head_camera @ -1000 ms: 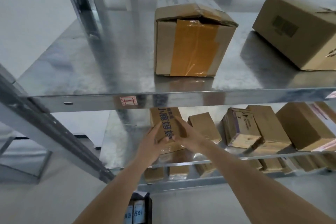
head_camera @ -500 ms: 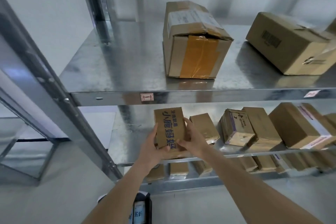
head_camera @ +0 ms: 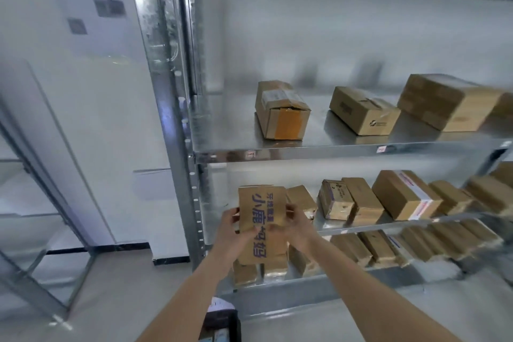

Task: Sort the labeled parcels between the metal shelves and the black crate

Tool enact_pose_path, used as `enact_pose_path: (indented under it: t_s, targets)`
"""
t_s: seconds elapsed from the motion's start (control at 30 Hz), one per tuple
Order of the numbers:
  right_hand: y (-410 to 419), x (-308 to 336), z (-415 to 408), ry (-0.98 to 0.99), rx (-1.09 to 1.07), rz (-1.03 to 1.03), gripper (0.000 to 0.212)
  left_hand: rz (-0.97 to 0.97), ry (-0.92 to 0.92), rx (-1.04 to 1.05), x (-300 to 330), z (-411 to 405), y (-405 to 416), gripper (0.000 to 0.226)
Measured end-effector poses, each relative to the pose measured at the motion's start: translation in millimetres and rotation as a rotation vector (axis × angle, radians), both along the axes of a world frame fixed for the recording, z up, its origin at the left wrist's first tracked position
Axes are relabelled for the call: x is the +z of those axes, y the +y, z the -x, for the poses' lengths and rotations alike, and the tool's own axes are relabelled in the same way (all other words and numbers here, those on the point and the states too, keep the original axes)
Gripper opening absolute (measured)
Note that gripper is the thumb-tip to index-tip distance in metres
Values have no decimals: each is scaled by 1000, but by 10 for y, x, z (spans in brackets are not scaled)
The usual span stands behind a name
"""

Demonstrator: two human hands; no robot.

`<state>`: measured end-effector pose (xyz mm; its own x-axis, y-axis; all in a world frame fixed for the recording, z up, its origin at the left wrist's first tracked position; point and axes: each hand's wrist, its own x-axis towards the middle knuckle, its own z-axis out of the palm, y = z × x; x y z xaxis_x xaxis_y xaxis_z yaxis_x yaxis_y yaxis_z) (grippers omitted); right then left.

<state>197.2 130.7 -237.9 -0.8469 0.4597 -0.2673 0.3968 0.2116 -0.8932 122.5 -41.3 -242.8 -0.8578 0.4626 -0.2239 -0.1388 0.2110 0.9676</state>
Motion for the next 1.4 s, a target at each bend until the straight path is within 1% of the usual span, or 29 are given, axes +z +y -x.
enact_pose_path:
  t_s: [0.1,0.13,0.17,0.2,0.23,0.27,0.3,0.33,0.4,0.43,0.5,0.53,0.6,0.67,0.73,0.83,0.87,0.93,1.07,1.2,1.23,1.33,1.4]
  targets:
    - [-235,346,-279,64,-31,32,120,-39,-13,32,337,-228,-199,53]
    - [-282,441,-363,88,-38,33,124,-60,-24,28,457,-307,-262,51]
    - [-353,563,-448,115,-47,32,119,-79,-29,21,561,-379,-317,52]
    - [-436,691,-539,137,-42,32,101,-86,-23,13,664,-456,-373,57]
    - [-506,795,-625,149,-26,31,78,-90,-13,4,755,-523,-421,66]
    - [-577,906,-704,165,-11,36,58,-88,-4,-14,849,-594,-467,71]
    - [-639,1009,-767,175,-15,61,48,-104,11,-29,940,-655,-505,73]
    - [-684,1099,-820,185,-28,85,47,-122,15,-39,1047,-727,-540,71]
    - [-750,1273,-924,217,-37,103,49,-157,30,-36,1250,-859,-598,53]
    - [-767,1342,-971,241,-41,97,53,-165,43,-23,1327,-907,-620,46]
    - [-755,1439,-1049,235,-72,84,71,-151,82,2,1449,-994,-658,44]
    - [-751,1486,-1093,232,-83,76,71,-140,106,15,1475,-1023,-666,48]
    - [-738,1587,-1184,254,-92,50,56,-120,135,41,1508,-1061,-672,49]
    - [-693,1676,-1263,275,-96,24,47,-113,159,62,1543,-1091,-669,42]
    - [-617,1752,-1343,314,-54,39,48,-128,176,57,1590,-1132,-654,45]
    - [-477,1847,-1474,310,42,74,56,-160,200,7,1707,-1251,-613,63]
    - [-433,1883,-1520,314,69,63,56,-167,212,-11,1745,-1294,-594,67]
    - [-341,1930,-1608,331,91,28,55,-174,225,-48,1801,-1370,-535,69]
    - [-176,1961,-1742,339,103,31,53,-202,250,-56,1893,-1538,-374,61]
    - [-59,2001,-1850,350,94,36,49,-194,231,22,1933,-1732,-176,35]
    - [-27,2005,-1872,356,96,22,47,-178,232,34,1922,-1766,-134,33]
    - [86,1992,-1913,340,134,-24,42,-161,267,84,1861,-1831,-24,33]
    - [156,1987,-1943,317,170,-52,41,-145,295,97,1830,-1865,33,37]
